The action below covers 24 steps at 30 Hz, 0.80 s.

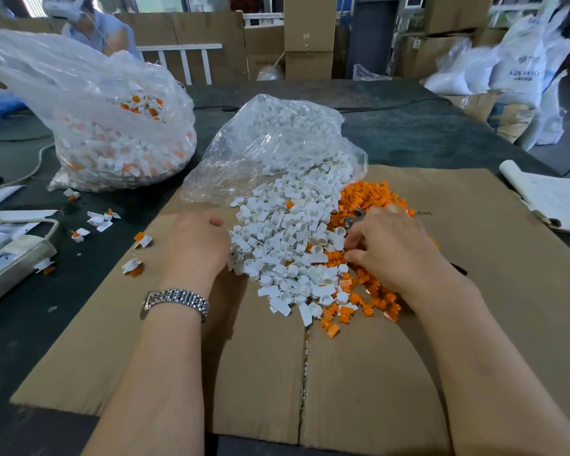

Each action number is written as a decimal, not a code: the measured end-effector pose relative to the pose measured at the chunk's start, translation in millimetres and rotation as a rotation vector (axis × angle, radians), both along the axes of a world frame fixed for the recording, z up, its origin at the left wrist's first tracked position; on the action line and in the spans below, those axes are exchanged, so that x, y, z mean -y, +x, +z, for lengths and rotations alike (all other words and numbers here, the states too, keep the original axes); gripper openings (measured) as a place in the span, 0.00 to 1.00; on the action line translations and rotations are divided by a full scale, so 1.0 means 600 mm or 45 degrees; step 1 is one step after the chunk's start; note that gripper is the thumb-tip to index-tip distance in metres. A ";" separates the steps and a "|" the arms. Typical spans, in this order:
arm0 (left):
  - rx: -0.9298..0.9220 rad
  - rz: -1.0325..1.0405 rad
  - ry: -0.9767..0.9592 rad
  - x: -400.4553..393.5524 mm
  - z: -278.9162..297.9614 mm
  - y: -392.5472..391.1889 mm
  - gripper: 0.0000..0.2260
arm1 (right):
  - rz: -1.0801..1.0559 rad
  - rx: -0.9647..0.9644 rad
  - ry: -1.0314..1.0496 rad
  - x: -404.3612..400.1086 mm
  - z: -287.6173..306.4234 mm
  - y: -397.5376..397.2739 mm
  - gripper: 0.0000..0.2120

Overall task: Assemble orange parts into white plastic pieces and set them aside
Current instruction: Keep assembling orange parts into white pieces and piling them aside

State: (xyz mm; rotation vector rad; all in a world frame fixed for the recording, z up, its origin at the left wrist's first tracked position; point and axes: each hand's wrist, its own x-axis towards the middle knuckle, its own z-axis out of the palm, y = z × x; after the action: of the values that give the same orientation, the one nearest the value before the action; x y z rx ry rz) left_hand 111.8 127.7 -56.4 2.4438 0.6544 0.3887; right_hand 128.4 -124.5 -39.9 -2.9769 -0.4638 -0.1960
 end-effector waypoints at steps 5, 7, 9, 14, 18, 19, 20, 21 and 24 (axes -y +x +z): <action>-0.107 -0.100 0.080 0.003 -0.009 0.005 0.13 | 0.112 -0.009 0.013 0.001 -0.004 0.002 0.09; -0.093 -0.119 0.101 0.005 -0.013 0.005 0.09 | 0.147 -0.008 0.047 0.000 -0.007 0.002 0.08; -0.076 -0.118 0.113 0.008 -0.014 0.005 0.07 | 0.178 -0.017 0.102 -0.003 -0.009 0.001 0.07; 0.151 -0.095 0.115 0.010 -0.009 0.001 0.08 | 0.220 -0.054 0.224 -0.009 -0.010 -0.001 0.06; 0.334 -0.239 -0.075 0.028 -0.011 0.002 0.08 | 0.247 -0.065 0.290 -0.010 -0.012 0.001 0.08; 0.350 -0.290 -0.091 0.035 -0.013 0.003 0.10 | 0.251 -0.071 0.297 -0.009 -0.012 0.002 0.07; 0.371 -0.353 -0.068 0.043 -0.014 0.002 0.11 | 0.256 -0.079 0.300 -0.008 -0.012 0.002 0.07; 0.407 -0.417 -0.032 0.052 -0.014 0.001 0.12 | 0.255 -0.086 0.293 -0.008 -0.012 0.002 0.07; 0.517 -0.556 0.005 0.071 -0.013 -0.003 0.12 | 0.210 -0.088 0.279 -0.007 -0.013 0.004 0.07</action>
State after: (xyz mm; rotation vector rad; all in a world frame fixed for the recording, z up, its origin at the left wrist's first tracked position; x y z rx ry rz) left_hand 110.2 85.3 -64.1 2.3237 -0.0529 0.6745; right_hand 131.0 -120.2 -47.6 -2.7075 -0.6321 -0.1191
